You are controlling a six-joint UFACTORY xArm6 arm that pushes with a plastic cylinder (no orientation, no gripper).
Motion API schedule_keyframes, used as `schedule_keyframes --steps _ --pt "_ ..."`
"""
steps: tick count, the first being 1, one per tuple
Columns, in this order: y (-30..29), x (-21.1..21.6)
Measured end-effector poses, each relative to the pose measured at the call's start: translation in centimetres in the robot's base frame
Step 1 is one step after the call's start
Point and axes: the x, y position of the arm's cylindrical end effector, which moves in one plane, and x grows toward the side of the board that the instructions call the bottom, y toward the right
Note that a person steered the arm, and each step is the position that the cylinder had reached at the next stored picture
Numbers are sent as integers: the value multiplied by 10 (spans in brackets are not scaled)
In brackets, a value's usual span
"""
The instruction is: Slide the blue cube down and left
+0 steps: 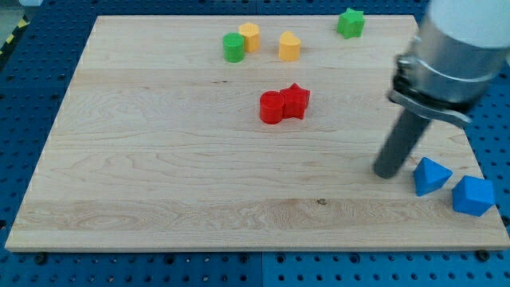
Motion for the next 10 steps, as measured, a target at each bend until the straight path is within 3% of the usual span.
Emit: schedule_keyframes --steps 1,2,4,6,7,8,10 --pt "-80 -31" --pt "-141 -30" --pt "-150 -31" --pt "-267 -96" --pt "-301 -102" --pt "-294 -107" --pt "-193 -137"
